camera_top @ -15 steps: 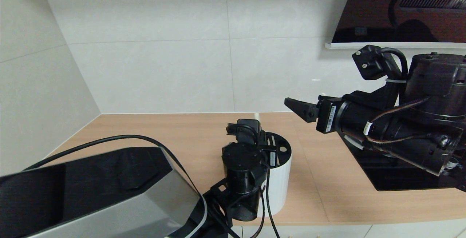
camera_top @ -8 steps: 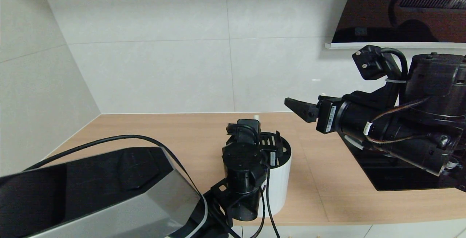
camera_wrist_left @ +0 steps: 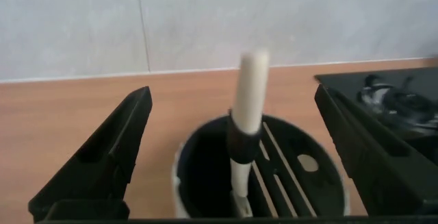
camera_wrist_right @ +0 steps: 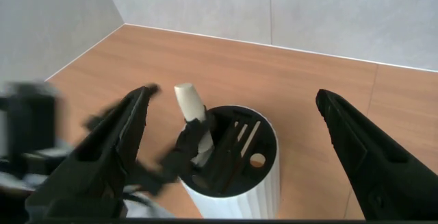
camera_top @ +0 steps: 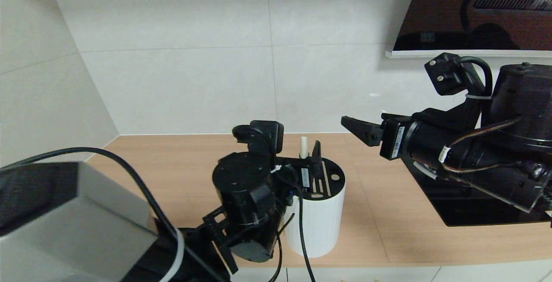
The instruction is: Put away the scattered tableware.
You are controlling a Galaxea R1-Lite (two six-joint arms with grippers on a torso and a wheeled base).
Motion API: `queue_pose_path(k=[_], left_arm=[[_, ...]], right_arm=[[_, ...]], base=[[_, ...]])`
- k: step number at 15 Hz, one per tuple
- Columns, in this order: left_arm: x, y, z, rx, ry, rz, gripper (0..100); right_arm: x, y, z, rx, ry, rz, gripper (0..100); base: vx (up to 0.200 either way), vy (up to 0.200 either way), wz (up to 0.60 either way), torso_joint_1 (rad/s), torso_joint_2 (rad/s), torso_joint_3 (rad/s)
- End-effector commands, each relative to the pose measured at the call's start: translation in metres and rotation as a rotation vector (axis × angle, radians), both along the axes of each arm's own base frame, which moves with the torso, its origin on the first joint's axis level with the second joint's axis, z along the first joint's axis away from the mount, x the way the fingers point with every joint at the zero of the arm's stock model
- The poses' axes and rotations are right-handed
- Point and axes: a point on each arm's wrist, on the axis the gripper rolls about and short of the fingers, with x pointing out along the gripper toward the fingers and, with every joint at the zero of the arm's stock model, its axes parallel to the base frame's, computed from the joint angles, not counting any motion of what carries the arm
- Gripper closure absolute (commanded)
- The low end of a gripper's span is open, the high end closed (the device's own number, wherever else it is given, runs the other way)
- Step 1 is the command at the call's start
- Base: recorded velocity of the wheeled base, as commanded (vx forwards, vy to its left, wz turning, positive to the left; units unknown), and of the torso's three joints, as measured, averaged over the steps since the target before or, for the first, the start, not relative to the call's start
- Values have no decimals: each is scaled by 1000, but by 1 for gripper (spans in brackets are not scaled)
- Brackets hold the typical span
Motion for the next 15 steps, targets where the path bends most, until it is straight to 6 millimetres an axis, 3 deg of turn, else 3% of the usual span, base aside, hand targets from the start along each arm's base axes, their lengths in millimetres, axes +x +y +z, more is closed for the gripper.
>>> queue_pose_path(k=[1, 2, 6, 9, 11, 12, 15], left_arm=[[-41, 48, 62, -59, -63, -73, 0], [-54, 71, 77, -55, -65, -83, 0], [-113, 153, 104, -56, -74, -20, 0], [-153, 208, 106, -46, -74, 104, 0], [-177, 232, 105, -45, -88, 191, 0], [-200, 249, 104, -18, -123, 274, 0], [-246, 270, 99, 50, -234, 448, 0]], right_arm=[[-17, -15, 17, 42, -52, -3, 0], [-26, -30, 23, 54, -77, -28, 0], [-79, -91, 26, 41, -190, -125, 0], [-121, -124, 4, 29, -184, -186, 0], [-150, -144, -5, 27, -190, -232, 0], [-177, -160, -12, 8, -195, -306, 0], [-230, -178, -30, -107, -283, -535, 0]], base=[[0, 0, 0, 0, 0, 0], [0, 0, 0, 0, 0, 0], [0, 0, 0, 0, 0, 0], [0, 0, 0, 0, 0, 0], [0, 0, 0, 0, 0, 0], [0, 0, 0, 0, 0, 0], [0, 0, 0, 0, 0, 0]])
